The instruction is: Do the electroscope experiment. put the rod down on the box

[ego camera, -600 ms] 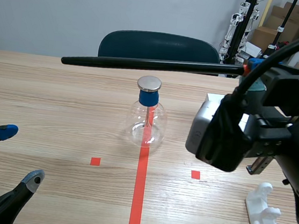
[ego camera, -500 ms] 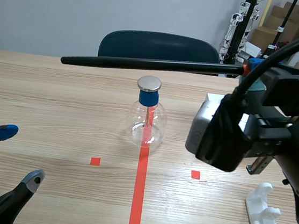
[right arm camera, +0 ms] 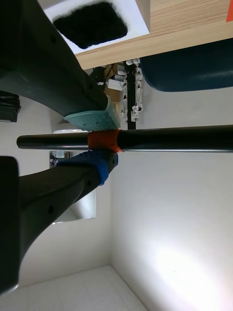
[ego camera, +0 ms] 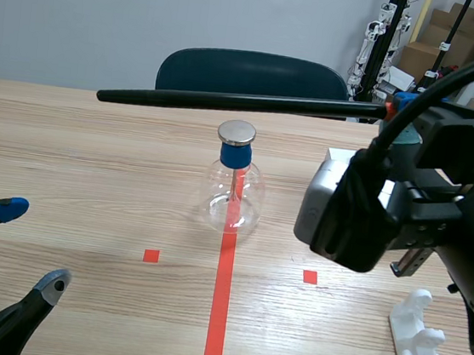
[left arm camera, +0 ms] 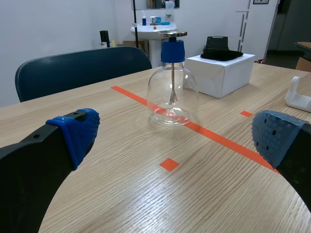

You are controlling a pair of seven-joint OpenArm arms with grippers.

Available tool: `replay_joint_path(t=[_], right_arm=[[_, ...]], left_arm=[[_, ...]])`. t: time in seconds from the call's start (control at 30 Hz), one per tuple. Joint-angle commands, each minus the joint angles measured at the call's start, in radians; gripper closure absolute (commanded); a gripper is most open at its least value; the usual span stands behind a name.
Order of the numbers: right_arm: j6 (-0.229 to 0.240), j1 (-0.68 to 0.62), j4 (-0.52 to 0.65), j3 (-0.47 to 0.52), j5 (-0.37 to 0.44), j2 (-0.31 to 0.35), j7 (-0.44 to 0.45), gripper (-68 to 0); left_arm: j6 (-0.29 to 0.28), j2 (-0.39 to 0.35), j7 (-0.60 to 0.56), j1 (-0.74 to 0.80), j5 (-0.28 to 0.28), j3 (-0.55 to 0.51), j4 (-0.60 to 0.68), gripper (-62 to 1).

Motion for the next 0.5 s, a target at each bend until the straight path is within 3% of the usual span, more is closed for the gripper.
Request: replay_joint_path(t=[0.0,0.17,0.47], right_arm=[[-0.014,0.012,0.006,0.002,0.0,0.005,-0.004,-2.4],[-0.013,0.012,0.006,0.002,0.002,0.005,-0.004,-2.4],[-0.01,0.012,0.007,0.005,0.072,0.005,-0.003,-2.4]], left_arm=[[-0.002,-0.006,-0.015,-0.001,-0.01,-0.003,0.007,-62.3],[-0.002,-0.006,-0.015,-0.001,-0.01,-0.003,0.007,-62.3],[-0.002,-0.006,-0.015,-0.001,-0.01,-0.003,0.007,-62.3]])
